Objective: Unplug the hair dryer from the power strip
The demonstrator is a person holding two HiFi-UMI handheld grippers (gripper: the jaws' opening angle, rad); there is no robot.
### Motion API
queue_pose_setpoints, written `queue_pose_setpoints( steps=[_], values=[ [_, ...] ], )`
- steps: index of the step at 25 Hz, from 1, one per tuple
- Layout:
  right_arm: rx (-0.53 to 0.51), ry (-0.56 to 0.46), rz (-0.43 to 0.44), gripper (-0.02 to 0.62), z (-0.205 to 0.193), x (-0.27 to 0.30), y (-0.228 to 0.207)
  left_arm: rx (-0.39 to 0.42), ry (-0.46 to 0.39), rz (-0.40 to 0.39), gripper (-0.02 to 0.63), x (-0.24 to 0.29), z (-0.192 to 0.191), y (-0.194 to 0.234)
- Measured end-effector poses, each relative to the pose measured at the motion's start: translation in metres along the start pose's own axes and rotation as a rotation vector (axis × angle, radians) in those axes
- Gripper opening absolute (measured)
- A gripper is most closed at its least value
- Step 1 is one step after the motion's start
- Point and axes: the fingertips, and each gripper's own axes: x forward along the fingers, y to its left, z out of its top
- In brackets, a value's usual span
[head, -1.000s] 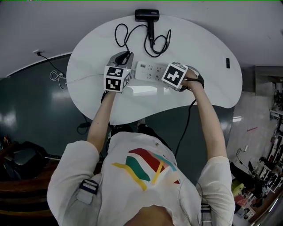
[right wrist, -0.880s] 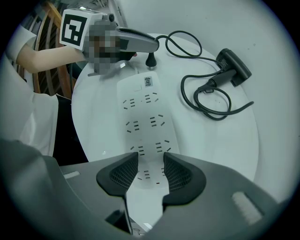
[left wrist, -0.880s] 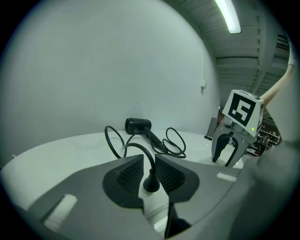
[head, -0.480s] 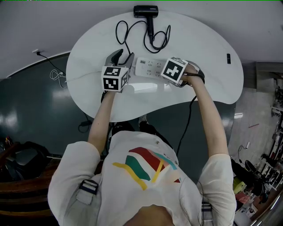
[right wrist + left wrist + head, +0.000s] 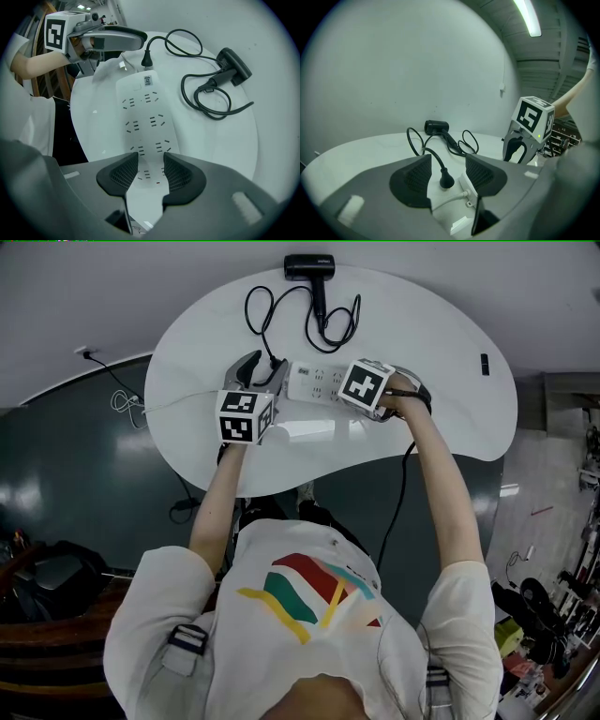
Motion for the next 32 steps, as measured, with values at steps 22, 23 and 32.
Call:
queue_pose_setpoints(
  steps=[22, 23, 32],
  values=[
    [0.320, -0.810, -0.268, 0.014, 0.059, -0.148, -0.058, 0.115, -0.222, -0.009, 0.000, -0.057, 0.142, -0.058],
    [0.352, -0.899, -0.302, 0.014, 0.060, -0.175, -0.055, 0.114, -0.242, -0.010, 0.000, -0.064, 0.150, -0.063],
    [0.498, -1.442, -0.666, 0.014, 0.003, -0.321, 0.049, 0.138, -0.494, -0.035, 0.000, -0.150, 0.217, -0.123]
  ],
)
